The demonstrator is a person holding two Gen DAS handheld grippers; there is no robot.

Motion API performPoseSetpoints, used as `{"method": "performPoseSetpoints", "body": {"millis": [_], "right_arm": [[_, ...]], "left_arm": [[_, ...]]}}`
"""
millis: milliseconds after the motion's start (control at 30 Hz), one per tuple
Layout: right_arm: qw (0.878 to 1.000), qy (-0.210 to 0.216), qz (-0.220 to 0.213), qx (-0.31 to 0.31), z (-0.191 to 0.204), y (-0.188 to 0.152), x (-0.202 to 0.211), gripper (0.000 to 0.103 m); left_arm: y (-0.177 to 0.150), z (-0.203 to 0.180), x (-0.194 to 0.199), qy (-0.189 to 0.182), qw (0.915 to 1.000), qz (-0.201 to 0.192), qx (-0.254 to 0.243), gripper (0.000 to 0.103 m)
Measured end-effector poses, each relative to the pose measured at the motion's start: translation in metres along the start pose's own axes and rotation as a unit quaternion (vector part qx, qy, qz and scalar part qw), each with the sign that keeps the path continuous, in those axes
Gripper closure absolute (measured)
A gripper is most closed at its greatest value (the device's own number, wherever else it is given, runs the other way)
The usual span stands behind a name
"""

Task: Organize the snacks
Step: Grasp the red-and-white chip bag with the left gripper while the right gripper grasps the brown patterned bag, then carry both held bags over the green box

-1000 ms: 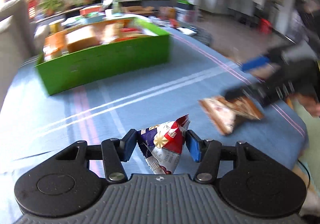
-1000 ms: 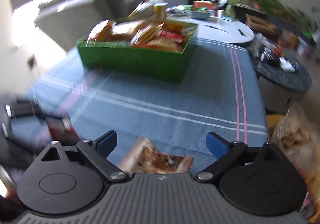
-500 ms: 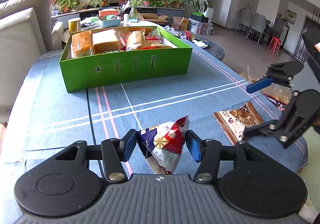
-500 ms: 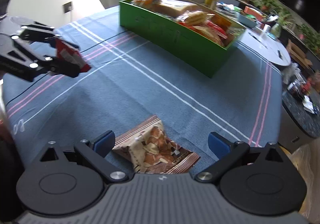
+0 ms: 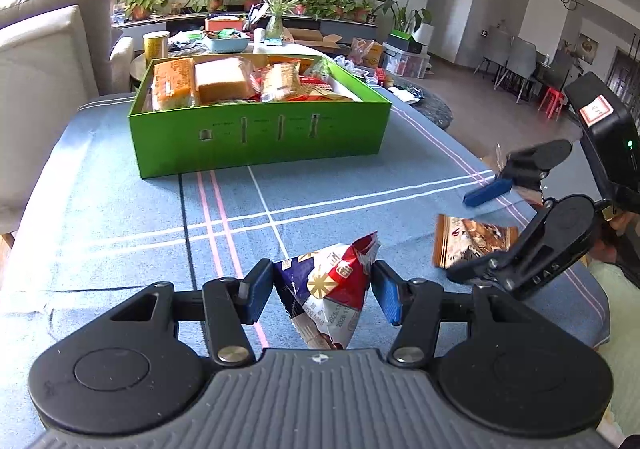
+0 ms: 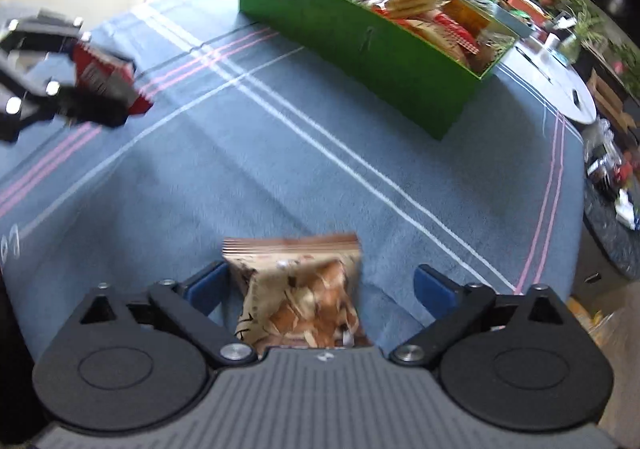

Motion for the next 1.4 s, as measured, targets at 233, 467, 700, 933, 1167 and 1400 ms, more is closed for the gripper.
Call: {"method": "performPoseSetpoints", "body": {"millis": [233,467,700,933,1167,1400], "right_arm": [[0.998,-0.010,-0.010,-0.060,0.002,-0.005,0.008,0.040],[0.992,0.012,-0.021,-0.125,0.001,-0.012,0.006,0.039],[0.971,-0.036,-0.073,-0.227,0.006,0.008,0.030,0.044],[0.965,-0.030,-0.129,-0.228,0.020,0.038,0.052,0.044],[0.954,-0.027,-0.153,-0.256,0.018,0.048,0.059,0.044],[0.941,-0.024,-0.178,-0.287,0.003,0.062,0.063,0.043]], "left_arm": [[-0.002,0.006,0.001,-0.002,0.9999,-0.003,0.010,0.052],[-0.003,0.003,-0.002,-0.006,0.9999,0.000,0.012,0.052],[-0.001,0.006,0.001,-0.001,0.9998,-0.005,0.020,0.052],[0.003,0.012,0.008,0.001,0.9995,-0.016,0.027,0.052],[0.013,0.020,0.014,0.005,0.9989,-0.030,0.036,0.052],[0.039,0.024,0.018,0.006,0.9978,-0.053,0.039,0.052]]}}
Point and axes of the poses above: each gripper's, at about its wrist camera, not at the fingertips, and x roughly against the way its jaws point, z to its left, y to its top, the point moved 9 cm from there along -x, roughly the way its jaws point, and after that the axes turned 11 degrees about z, right-handed, at the moved point
